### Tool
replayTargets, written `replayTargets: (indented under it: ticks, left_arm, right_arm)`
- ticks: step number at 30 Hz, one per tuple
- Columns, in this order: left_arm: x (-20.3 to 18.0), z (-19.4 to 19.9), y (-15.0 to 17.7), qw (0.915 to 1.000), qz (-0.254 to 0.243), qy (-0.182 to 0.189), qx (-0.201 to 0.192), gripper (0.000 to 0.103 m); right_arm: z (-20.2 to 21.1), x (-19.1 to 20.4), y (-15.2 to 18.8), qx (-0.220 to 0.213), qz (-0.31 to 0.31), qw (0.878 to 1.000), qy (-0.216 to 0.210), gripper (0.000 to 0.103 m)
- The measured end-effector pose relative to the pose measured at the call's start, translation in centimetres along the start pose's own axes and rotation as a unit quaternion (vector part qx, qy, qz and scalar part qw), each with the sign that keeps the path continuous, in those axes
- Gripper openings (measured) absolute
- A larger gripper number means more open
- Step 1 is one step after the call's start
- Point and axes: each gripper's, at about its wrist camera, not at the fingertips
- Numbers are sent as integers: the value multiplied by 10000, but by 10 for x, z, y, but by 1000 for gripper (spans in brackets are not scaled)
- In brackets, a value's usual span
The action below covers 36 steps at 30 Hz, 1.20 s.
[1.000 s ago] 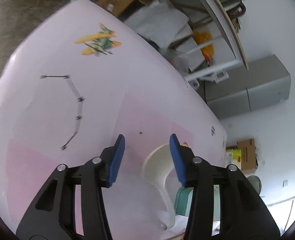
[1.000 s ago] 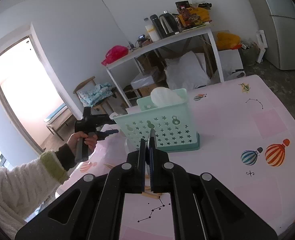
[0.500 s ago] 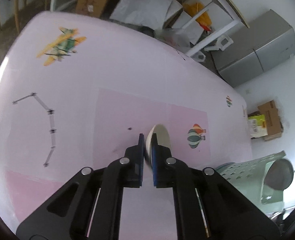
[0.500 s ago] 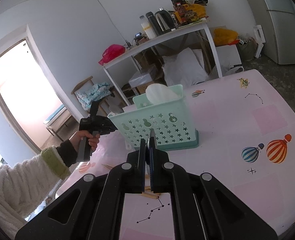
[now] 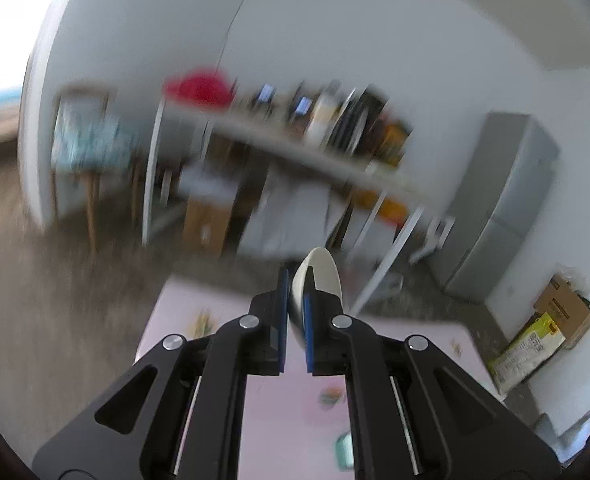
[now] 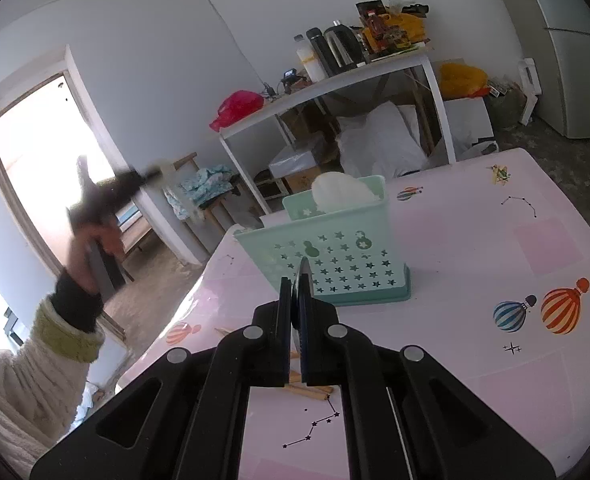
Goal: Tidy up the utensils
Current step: 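Lift the ladle with the left gripper and lower it toward the holder, then open the left gripper to release the white ladle into the holder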
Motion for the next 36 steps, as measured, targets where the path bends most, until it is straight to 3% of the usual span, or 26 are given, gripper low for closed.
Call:
replayTargets:
  ticks: [3, 10, 14, 17, 20, 22, 26, 32, 36]
  left_arm:
    - [-47, 14, 0, 9966, -621, -176, -520, 5]
    - [-116, -13, 34, 9799, -1724, -607, -804, 5]
    - [-140, -28, 57, 9639, -2256, -983, -1017, 5]
    - [-153, -37, 79, 9415, -2769, -1419, -1298, 5]
    - [-160, -43, 95, 9275, -3083, -1595, -1387, 5]
    - [-163, -47, 104, 9239, -3207, -1606, -1334, 5]
    - [-162, -50, 115, 9280, -3221, -1506, -1110, 5]
    - [-149, -55, 116, 9501, -2934, -990, -388, 11]
    - [-137, -48, 115, 9643, -2581, -571, -144, 39]
  right_arm:
    - [4, 1, 2, -43, 2, 10000, 8, 4]
    - [17, -3, 5, -158, -64, 9998, 85, 4]
    - [22, -6, 7, -205, -90, 9997, 104, 4]
    - [22, -8, 8, -209, -111, 9997, 89, 4]
    - [22, -9, 10, -203, -130, 9997, 75, 4]
    - [21, -10, 10, -201, -138, 9997, 67, 4]
    - [22, -11, 12, -203, -158, 9996, 68, 4]
    - [21, -12, 12, -207, -156, 9996, 73, 4]
    - [23, -12, 10, -230, -114, 9996, 72, 4]
Point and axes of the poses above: each gripper's, at about its wrist camera, not at the fingertips, and z roughly against the way its jaws point, x to its left, y to its underside, and after that the axes turned 15 degrees about x, right-handed
